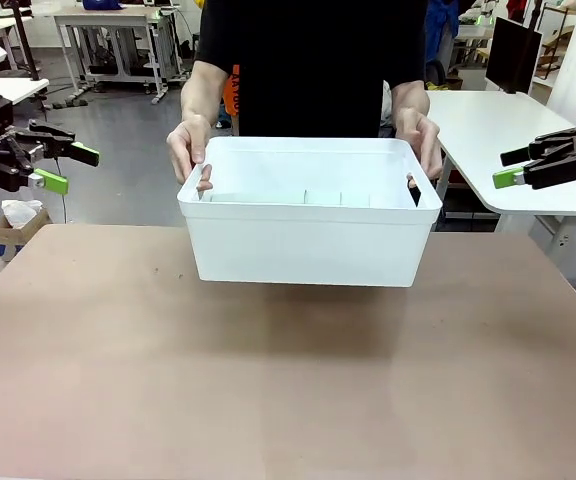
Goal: Stack the cups and store them in the basket.
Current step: Place the stack of Reusable plastic cups into the Pantry Basket.
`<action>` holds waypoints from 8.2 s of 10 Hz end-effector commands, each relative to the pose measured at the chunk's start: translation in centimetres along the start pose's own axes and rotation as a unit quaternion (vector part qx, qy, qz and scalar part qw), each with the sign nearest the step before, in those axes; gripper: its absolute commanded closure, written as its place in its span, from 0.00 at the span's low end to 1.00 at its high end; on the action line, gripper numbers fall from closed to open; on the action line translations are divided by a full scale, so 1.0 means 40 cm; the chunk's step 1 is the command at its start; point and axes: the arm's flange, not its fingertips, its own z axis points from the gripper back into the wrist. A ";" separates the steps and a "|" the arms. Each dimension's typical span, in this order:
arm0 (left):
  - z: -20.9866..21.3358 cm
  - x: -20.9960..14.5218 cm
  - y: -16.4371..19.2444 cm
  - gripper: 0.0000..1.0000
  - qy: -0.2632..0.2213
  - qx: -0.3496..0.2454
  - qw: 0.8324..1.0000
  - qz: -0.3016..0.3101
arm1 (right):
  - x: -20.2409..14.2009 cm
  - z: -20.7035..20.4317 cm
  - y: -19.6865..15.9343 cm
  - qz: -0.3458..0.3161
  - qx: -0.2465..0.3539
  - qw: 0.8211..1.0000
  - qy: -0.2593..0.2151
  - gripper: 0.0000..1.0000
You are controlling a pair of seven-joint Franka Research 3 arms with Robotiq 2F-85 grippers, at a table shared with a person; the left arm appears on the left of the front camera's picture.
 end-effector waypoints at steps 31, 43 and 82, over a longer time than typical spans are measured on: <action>0.001 0.009 -0.004 0.00 0.006 0.003 1.000 0.007 | 0.010 -0.002 0.000 -0.011 0.000 1.000 -0.013 0.00; 0.001 0.009 -0.004 0.00 0.006 0.003 1.000 0.007 | 0.010 -0.002 0.000 -0.011 0.000 1.000 -0.013 0.00; 0.001 0.009 -0.004 0.00 0.006 0.003 1.000 0.007 | 0.010 -0.002 0.000 -0.011 0.000 1.000 -0.013 0.00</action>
